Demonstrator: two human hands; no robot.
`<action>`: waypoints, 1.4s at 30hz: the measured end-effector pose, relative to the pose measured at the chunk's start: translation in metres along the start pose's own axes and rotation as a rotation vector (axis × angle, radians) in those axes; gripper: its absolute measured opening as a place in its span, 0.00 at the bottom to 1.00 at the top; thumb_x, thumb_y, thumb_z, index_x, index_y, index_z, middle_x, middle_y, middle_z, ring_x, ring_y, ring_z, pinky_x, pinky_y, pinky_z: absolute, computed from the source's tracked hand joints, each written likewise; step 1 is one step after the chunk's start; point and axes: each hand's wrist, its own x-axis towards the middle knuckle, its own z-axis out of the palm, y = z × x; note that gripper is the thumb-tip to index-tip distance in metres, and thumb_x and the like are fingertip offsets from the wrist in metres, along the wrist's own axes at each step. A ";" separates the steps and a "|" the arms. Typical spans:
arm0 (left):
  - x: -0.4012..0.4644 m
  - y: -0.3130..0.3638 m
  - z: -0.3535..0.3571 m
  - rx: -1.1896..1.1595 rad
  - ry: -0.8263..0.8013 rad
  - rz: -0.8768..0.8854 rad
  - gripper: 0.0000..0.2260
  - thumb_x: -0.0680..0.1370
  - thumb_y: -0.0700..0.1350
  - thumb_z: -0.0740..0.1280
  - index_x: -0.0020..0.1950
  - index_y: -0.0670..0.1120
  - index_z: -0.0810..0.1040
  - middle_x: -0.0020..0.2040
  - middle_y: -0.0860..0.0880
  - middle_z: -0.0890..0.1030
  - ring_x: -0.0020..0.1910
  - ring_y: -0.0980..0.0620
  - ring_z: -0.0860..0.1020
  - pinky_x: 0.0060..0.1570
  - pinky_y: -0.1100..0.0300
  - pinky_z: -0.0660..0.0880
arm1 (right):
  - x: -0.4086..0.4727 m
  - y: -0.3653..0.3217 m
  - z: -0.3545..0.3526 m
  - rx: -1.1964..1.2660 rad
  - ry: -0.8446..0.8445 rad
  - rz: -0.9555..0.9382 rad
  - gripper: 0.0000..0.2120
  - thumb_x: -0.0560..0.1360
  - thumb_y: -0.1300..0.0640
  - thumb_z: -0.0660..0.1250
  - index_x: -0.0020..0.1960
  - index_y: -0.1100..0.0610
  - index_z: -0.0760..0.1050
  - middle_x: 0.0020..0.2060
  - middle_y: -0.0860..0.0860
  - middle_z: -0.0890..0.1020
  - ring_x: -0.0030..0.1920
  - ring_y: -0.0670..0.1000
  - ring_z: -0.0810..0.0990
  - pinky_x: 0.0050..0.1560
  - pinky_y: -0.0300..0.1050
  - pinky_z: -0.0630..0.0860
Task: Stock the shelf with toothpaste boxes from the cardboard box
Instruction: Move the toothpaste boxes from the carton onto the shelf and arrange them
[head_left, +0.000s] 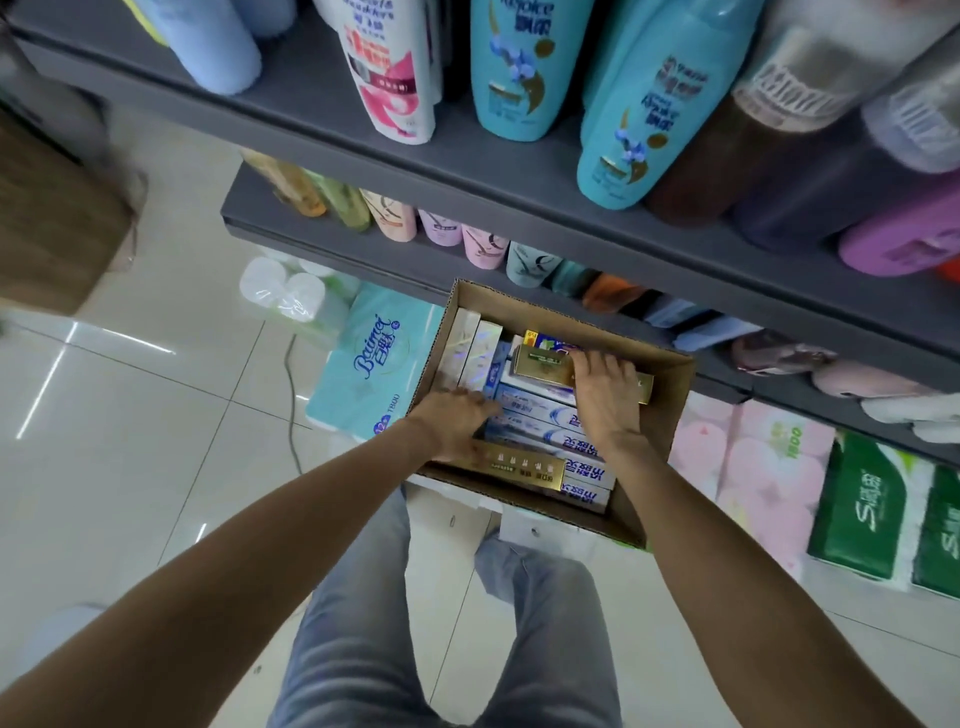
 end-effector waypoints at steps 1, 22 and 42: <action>0.006 0.003 0.004 0.015 -0.051 0.015 0.32 0.71 0.61 0.68 0.71 0.51 0.62 0.68 0.46 0.70 0.65 0.45 0.70 0.63 0.51 0.69 | 0.001 0.001 -0.002 0.007 0.015 0.000 0.18 0.75 0.62 0.63 0.65 0.58 0.69 0.55 0.56 0.78 0.56 0.58 0.75 0.58 0.53 0.70; -0.106 0.087 -0.064 -1.662 0.622 -0.344 0.15 0.79 0.51 0.60 0.56 0.42 0.78 0.42 0.46 0.84 0.45 0.45 0.81 0.44 0.56 0.77 | -0.156 0.078 -0.161 1.987 -0.104 0.510 0.10 0.75 0.57 0.66 0.55 0.54 0.70 0.41 0.49 0.84 0.41 0.49 0.83 0.48 0.50 0.77; -0.180 0.188 -0.145 -1.459 0.447 0.269 0.36 0.62 0.62 0.76 0.67 0.55 0.70 0.61 0.54 0.79 0.60 0.52 0.77 0.64 0.45 0.70 | -0.238 0.056 -0.265 1.884 0.330 0.418 0.27 0.74 0.56 0.69 0.67 0.45 0.61 0.53 0.45 0.79 0.51 0.46 0.80 0.54 0.49 0.77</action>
